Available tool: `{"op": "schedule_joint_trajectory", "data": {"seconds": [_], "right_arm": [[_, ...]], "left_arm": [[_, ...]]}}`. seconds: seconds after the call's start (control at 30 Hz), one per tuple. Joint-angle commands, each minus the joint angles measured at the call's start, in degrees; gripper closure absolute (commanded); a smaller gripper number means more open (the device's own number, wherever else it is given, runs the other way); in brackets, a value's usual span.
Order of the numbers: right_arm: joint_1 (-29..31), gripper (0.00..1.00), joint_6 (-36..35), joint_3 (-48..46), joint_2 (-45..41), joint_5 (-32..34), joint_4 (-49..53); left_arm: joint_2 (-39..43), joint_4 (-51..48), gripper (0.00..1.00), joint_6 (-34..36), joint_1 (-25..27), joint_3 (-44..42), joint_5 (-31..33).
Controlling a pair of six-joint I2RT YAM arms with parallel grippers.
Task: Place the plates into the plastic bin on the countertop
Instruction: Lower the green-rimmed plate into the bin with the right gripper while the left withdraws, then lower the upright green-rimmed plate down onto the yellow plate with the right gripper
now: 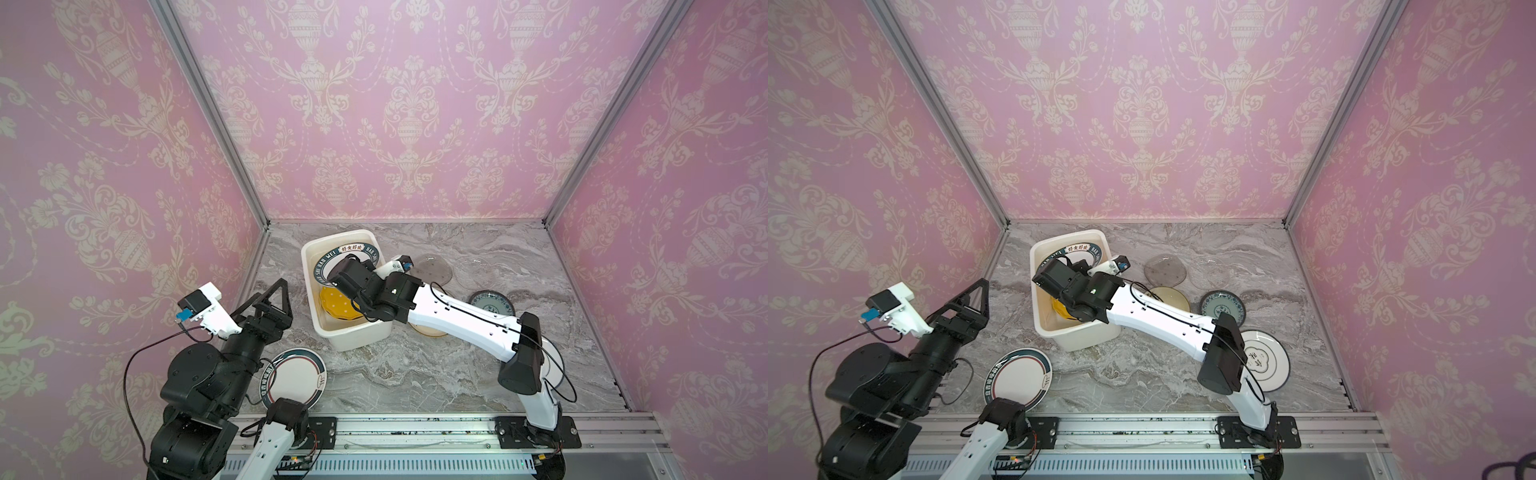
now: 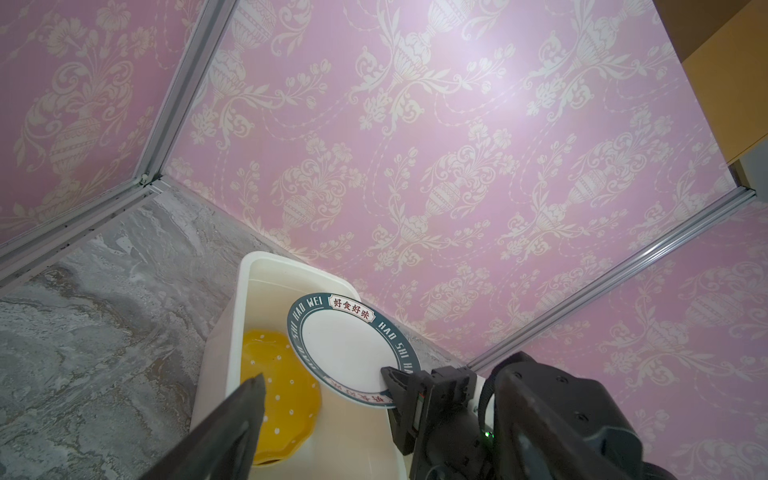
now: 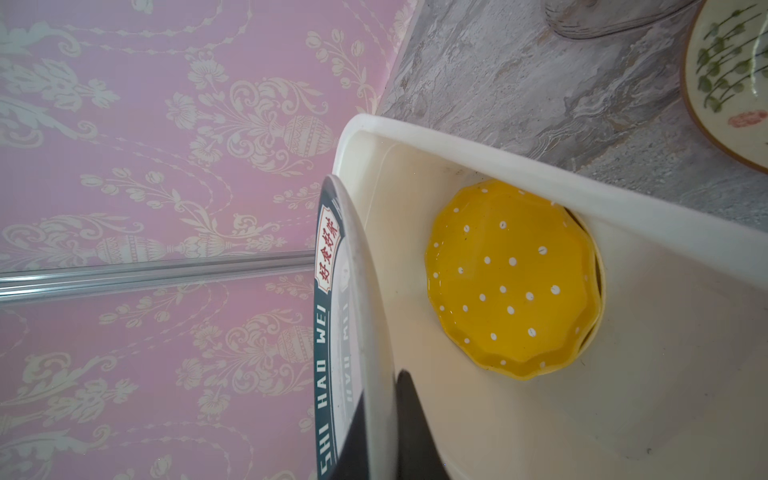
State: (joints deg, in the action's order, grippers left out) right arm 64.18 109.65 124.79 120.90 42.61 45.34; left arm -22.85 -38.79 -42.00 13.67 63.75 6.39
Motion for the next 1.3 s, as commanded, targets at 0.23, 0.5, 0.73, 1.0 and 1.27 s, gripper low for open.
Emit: {"op": "schedule_joint_trajectory", "data": {"seconds": [0.23, 0.5, 0.73, 1.0, 1.27], "right_arm": [[0.50, 1.00, 10.28, 14.60, 10.71, 3.36, 11.69], [0.20, 1.00, 10.57, 12.54, 13.13, 1.76, 4.76], [-0.02, 1.00, 10.36, 11.81, 15.52, 0.47, -1.70], [-0.18, 1.00, 12.46, 11.95, 17.71, -0.43, -3.19], [-0.64, 1.00, 14.44, 10.46, 17.88, 0.08, -2.25]], "left_arm": [[0.34, -1.89, 0.11, 3.55, 0.16, 1.73, -0.13], [0.58, -3.56, 0.11, 5.48, 0.15, 3.42, 0.74], [0.71, -4.54, 0.11, 5.87, 0.13, 3.75, 1.05], [0.35, -5.46, 0.10, 6.25, 0.17, 4.28, 0.98], [-0.09, -5.91, 0.10, 6.70, 0.20, 4.41, 0.80]]}}
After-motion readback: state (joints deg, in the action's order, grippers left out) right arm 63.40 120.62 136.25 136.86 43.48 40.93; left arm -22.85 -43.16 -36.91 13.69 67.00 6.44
